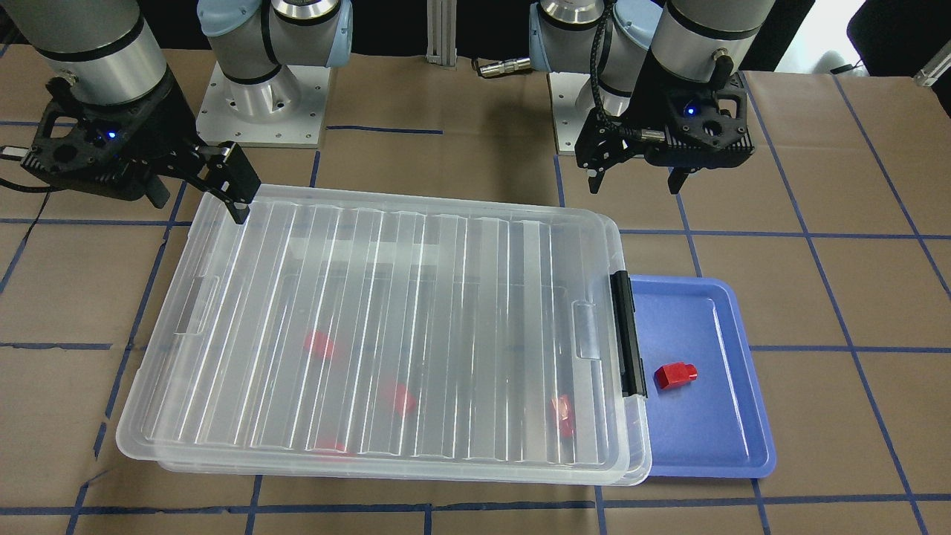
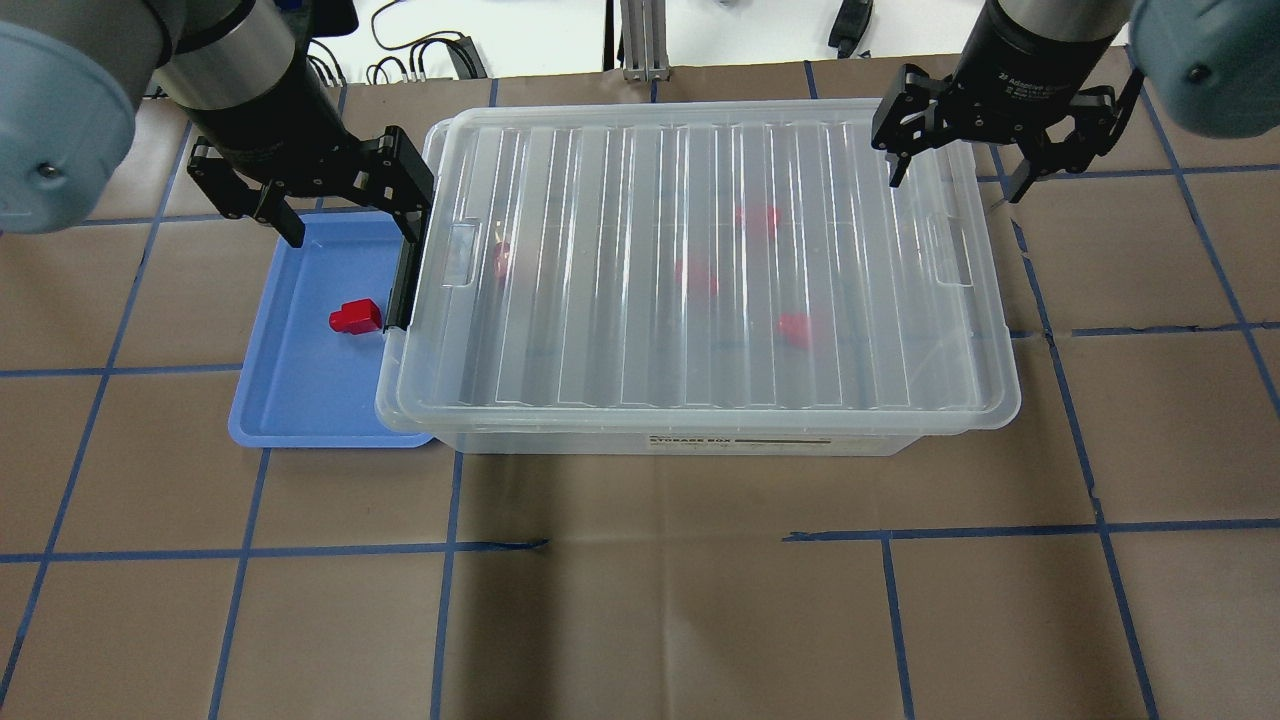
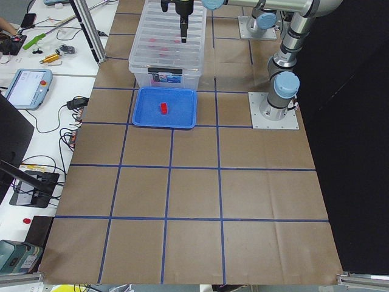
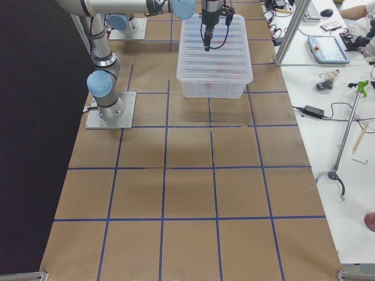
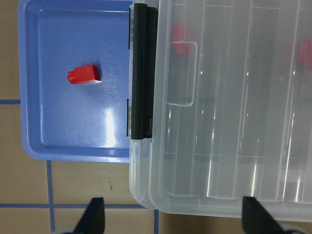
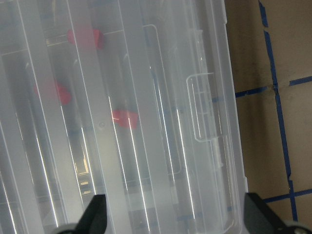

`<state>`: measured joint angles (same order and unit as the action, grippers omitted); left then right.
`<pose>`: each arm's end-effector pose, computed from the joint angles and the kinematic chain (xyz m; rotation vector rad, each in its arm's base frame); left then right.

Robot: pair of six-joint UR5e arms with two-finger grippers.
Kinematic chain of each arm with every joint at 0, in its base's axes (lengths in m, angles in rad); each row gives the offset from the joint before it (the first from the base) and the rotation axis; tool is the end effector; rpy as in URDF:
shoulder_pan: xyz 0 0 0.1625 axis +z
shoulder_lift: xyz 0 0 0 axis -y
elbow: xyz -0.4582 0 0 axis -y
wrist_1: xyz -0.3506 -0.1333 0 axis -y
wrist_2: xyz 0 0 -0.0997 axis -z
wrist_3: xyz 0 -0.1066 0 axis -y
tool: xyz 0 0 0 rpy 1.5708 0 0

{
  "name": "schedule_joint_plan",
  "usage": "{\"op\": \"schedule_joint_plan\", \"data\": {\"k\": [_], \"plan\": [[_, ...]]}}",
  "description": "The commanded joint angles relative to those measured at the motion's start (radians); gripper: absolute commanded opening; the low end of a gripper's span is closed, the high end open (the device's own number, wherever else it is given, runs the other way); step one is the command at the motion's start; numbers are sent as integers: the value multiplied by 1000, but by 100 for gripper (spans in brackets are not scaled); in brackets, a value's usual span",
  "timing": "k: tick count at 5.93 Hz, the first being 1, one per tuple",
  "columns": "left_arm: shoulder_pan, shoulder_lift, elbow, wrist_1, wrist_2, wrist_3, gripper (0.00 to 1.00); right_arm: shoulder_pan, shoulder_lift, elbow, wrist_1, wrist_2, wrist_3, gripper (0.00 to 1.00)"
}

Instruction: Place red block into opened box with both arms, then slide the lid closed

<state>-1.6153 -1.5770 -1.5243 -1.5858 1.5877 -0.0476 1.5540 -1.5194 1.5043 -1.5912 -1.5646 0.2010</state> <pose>-0.1516 -0.4492 0.5308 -0.0052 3.1256 -0.0407 0.1259 -0.4797 0.5224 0.3402 3.1132 -0.0545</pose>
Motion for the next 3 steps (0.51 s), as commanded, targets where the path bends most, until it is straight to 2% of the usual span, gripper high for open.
{"op": "schedule_joint_plan", "data": {"k": [1,3], "plan": [[0,0,-1,1,0,0,99,0,-5,2,-4,11,1,100],[2,0,-1,1,-2,5,99,-5,-5,11,2,0,2,100]]}}
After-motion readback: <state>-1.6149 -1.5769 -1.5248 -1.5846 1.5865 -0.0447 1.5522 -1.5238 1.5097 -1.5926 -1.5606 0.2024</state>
